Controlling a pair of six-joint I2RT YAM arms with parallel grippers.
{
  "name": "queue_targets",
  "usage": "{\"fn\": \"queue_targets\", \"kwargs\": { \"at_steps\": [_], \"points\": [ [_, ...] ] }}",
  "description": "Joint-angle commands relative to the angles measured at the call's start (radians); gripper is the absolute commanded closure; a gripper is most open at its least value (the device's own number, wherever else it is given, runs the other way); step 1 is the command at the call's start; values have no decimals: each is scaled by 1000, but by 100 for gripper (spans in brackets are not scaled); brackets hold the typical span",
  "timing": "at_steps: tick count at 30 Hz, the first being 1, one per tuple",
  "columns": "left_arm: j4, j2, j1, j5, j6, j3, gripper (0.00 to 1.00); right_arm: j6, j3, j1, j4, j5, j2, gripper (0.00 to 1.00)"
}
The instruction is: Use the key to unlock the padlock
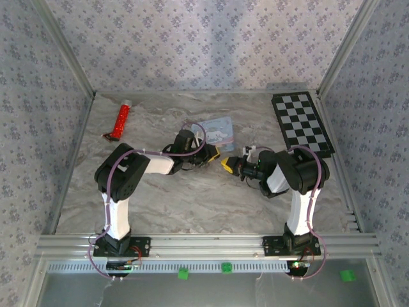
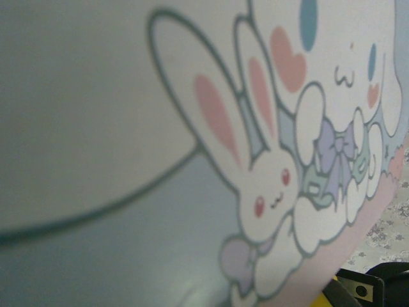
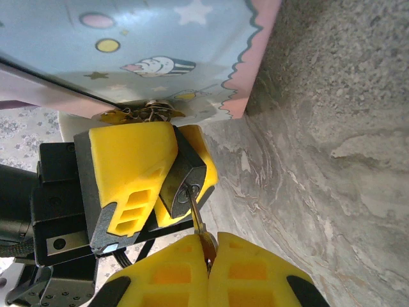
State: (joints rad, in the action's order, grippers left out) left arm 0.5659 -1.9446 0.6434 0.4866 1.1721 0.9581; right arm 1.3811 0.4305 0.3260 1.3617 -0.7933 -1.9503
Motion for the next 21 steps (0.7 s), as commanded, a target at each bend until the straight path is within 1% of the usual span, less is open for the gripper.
{"fn": "queue_targets", "kwargs": {
  "at_steps": [1, 6, 13, 21],
  "points": [
    [19, 21, 1, 43, 23, -4, 87, 9, 23, 2, 30, 8, 30, 100],
    [40, 23, 5, 49, 44, -7, 87, 6, 28, 3, 30, 11, 27, 100],
    [126, 29, 10, 52, 114, -34, 88, 3, 40, 0, 30, 11, 26, 100],
    [173, 47, 15, 60, 148, -49, 89, 37, 70, -13, 31, -21, 40, 100]
  ]
}}
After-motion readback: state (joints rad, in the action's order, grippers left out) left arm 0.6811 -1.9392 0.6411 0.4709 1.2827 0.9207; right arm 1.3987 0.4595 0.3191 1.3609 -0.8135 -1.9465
